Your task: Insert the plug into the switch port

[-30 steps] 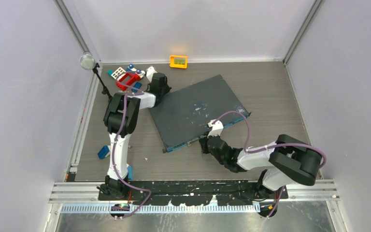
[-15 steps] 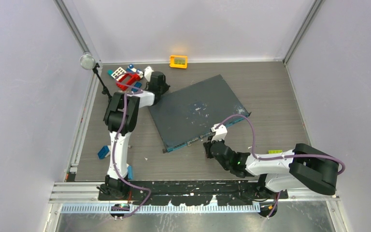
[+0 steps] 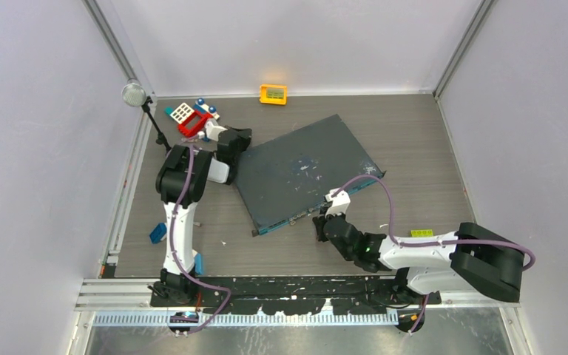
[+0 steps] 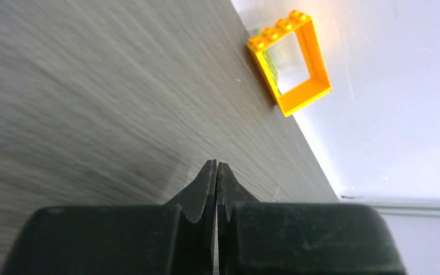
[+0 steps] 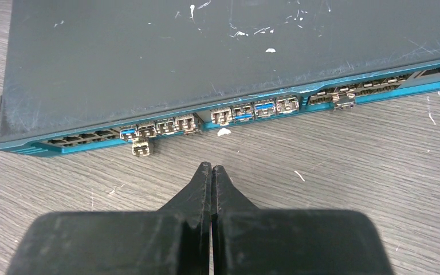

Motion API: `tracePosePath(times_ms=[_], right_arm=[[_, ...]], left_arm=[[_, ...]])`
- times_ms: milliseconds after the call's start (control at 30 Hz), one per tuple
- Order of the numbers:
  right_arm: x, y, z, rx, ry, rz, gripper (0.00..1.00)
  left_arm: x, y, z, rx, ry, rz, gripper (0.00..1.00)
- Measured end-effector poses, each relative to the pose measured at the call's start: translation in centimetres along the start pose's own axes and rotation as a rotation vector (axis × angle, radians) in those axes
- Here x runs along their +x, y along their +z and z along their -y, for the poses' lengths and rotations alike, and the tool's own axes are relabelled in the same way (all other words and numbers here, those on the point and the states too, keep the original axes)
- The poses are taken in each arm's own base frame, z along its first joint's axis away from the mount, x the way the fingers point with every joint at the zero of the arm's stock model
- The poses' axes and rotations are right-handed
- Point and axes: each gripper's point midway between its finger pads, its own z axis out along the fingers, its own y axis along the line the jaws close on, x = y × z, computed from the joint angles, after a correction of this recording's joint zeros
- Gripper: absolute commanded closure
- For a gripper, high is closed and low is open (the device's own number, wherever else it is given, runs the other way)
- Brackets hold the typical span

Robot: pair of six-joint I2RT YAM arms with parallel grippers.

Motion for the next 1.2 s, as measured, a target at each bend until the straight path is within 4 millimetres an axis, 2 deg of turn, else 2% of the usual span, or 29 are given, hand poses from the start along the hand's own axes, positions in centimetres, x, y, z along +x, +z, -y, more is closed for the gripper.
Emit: tracePosePath(times_ms=[133, 267, 367, 500, 567, 600, 800, 1200], right_arm=[[0.0, -0.2, 0.0, 0.001, 0.007, -0.002, 1.0], [0.7, -0.4, -0.3, -0.001, 0.01, -0.018, 1.0], [1.9, -0.7, -0.9, -0.01, -0.011, -0.038, 1.0], [4.7, -0.6, -1.6, -0.023, -0.073, -0.081, 0.99], [4.3, 0.0, -2.8, -0.048, -0.043, -0.032, 1.0], [4.7, 0.2, -2.8, -0.046, -0.049, -0.037, 1.0], [4.3, 1.8, -4.9, -0.075, -0.01, 0.008, 0.99], [3.8, 3.0, -5.0, -0.025, -0.034, 0.019, 1.0]], left_arm=[[-0.7, -0.5, -1.8, -0.025, -0.02, 0.033, 1.0], [-0.7, -0.5, -1.7, -0.021, -0.022, 0.033, 1.0], [-0.6, -0.5, -1.7, -0.023, -0.022, 0.032, 1.0], [-0.6, -0.5, -1.7, -0.027, -0.022, 0.028, 1.0], [-0.6, -0.4, -1.7, -0.029, -0.022, 0.027, 1.0], [-0.6, -0.4, -1.7, -0.03, -0.022, 0.027, 1.0], [-0.5, -0.4, -1.8, -0.033, -0.022, 0.026, 1.0], [-0.4, -0.3, -1.8, -0.038, -0.02, 0.02, 1.0]])
